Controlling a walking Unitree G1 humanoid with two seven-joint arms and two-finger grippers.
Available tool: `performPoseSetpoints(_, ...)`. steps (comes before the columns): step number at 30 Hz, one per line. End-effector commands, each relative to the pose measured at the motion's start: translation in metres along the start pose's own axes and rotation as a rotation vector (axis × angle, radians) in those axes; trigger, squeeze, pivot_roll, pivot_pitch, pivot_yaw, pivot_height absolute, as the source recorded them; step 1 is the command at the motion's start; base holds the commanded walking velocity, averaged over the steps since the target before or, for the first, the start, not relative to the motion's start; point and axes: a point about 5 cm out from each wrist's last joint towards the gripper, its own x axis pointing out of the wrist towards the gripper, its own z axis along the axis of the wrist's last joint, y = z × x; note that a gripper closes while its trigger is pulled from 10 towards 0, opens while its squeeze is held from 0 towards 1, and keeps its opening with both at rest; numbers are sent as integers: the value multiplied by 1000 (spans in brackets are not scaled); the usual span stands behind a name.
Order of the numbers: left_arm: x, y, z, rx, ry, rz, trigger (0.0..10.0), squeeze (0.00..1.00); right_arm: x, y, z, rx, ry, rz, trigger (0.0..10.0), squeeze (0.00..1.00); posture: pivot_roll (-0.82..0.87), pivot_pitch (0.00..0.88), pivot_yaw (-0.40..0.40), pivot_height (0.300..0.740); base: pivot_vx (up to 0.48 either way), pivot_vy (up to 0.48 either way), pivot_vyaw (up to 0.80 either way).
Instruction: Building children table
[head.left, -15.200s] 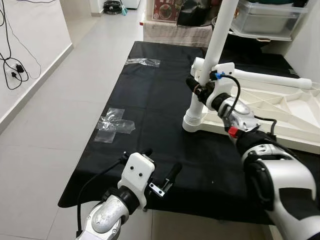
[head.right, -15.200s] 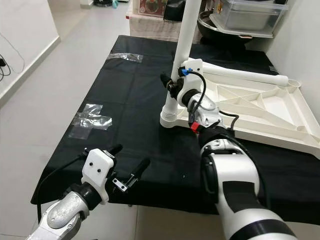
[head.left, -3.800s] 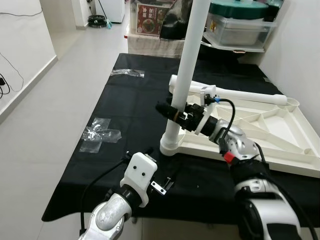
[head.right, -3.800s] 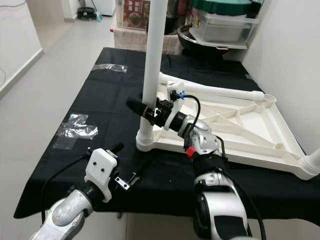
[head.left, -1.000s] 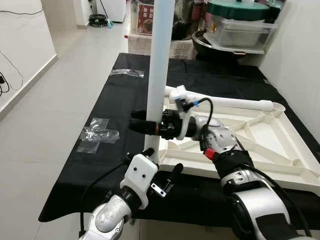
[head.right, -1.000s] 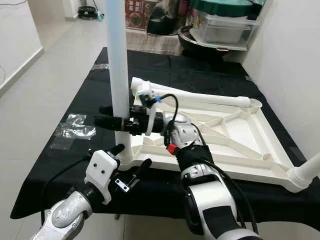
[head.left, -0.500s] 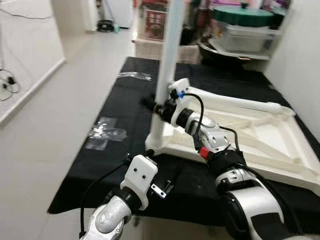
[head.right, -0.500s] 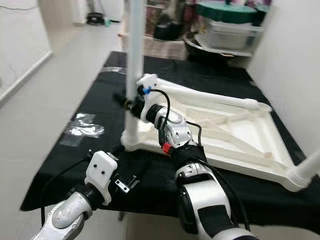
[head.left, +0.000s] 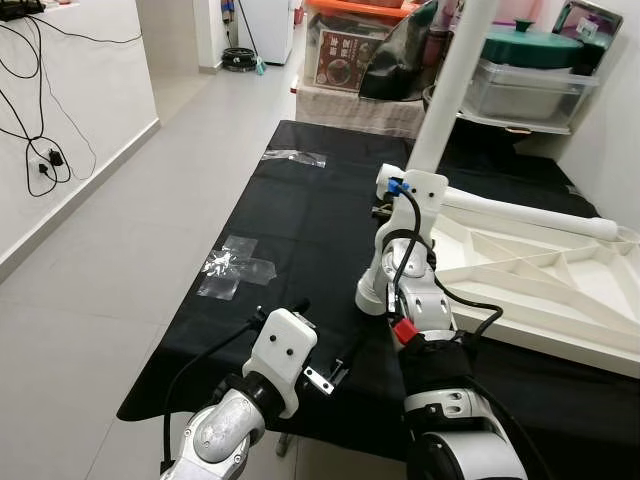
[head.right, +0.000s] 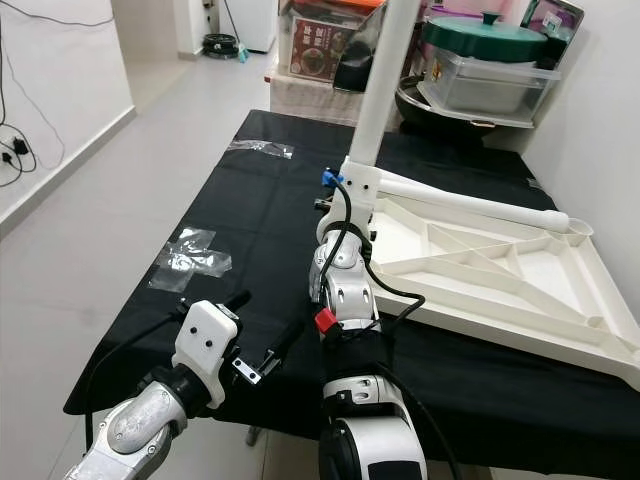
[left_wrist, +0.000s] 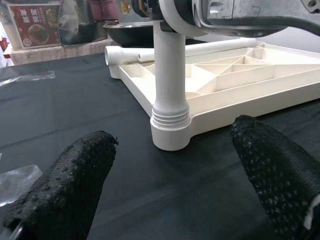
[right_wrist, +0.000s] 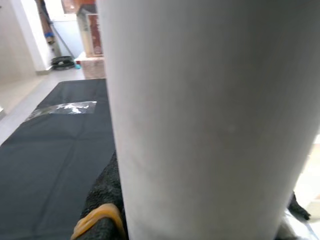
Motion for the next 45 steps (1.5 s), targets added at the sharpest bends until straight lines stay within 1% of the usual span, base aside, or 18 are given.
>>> performPoseSetpoints(1,-1,0,-3,-1,12,4,10000,0,-1,-15,-31,6,138,-118,7216,0,104,70,-101,740,0,0,0)
performPoseSetpoints(2,-1,0,-3,-1,12,4,10000,0,-1,-15,-31,6,138,-118,7216,0,104,70,-101,740,0,0,0)
performPoseSetpoints(3,-1,0,-4,-3,13,4,10000,0,0,-14,-29,15,122,-116,10000,0,102,72,-102,740,0,0,0)
performPoseSetpoints(7,0,0,-4,-4,14,2,10000,0,1,-2,-18,73,49,-12,10000,0,98,71,-96,740,0,0,0)
performPoseSetpoints(9,0,0,-5,-1,14,-1,10000,0,3,5,0,62,-83,136,10000,0,97,69,-96,740,0,0,0)
performPoseSetpoints(16,1,0,-4,3,11,2,10000,0,11,1,10,56,-151,329,10000,0,103,70,-100,740,0,0,0)
performPoseSetpoints(17,0,1,-5,6,13,3,10000,0,20,-14,8,60,-139,354,10000,1000,103,70,-100,740,0,0,0)
performPoseSetpoints(26,0,0,-5,4,14,3,10000,0,30,-17,7,115,-77,545,10000,1000,104,74,-101,740,0,0,0)
performPoseSetpoints(27,0,0,-5,4,13,4,10000,0,31,-13,7,106,-52,642,10000,114,105,72,-103,740,0,0,0)
performPoseSetpoints(28,0,0,-5,5,13,3,10000,0,27,-7,7,105,-23,798,10000,0,108,67,-103,740,0,0,0)
performPoseSetpoints(29,0,0,-5,5,13,3,10000,0,27,-7,7,105,-23,798,10000,0,108,67,-103,740,0,0,0)
performPoseSetpoints(30,0,0,-5,6,13,4,10000,0,20,-2,7,104,5,1009,10000,0,112,64,-107,740,0,0,0)
performPoseSetpoints(33,0,0,-5,6,13,4,10000,0,20,-2,7,104,5,1009,10000,0,112,64,-107,740,0,0,0)
performPoseSetpoints(34,-1,1,-5,8,13,4,10000,0,7,-1,10,127,13,1284,10000,0,116,64,-109,740,0,0,0)
performPoseSetpoints(35,-1,1,-5,8,13,4,10000,0,7,-1,10,127,13,1284,10000,0,116,64,-109,740,0,0,0)
performPoseSetpoints(36,-1,1,-4,10,12,6,10000,0,0,-1,16,156,15,1473,10000,0,117,59,-112,740,0,0,0)
performPoseSetpoints(40,-1,1,-4,11,12,7,10000,0,-3,-1,22,182,15,1570,10000,0,124,58,-115,740,0,0,0)
performPoseSetpoints(45,-3,0,-4,12,14,6,10000,0,-12,18,39,227,-1,1839,10000,0,131,53,-117,740,0,0,0)
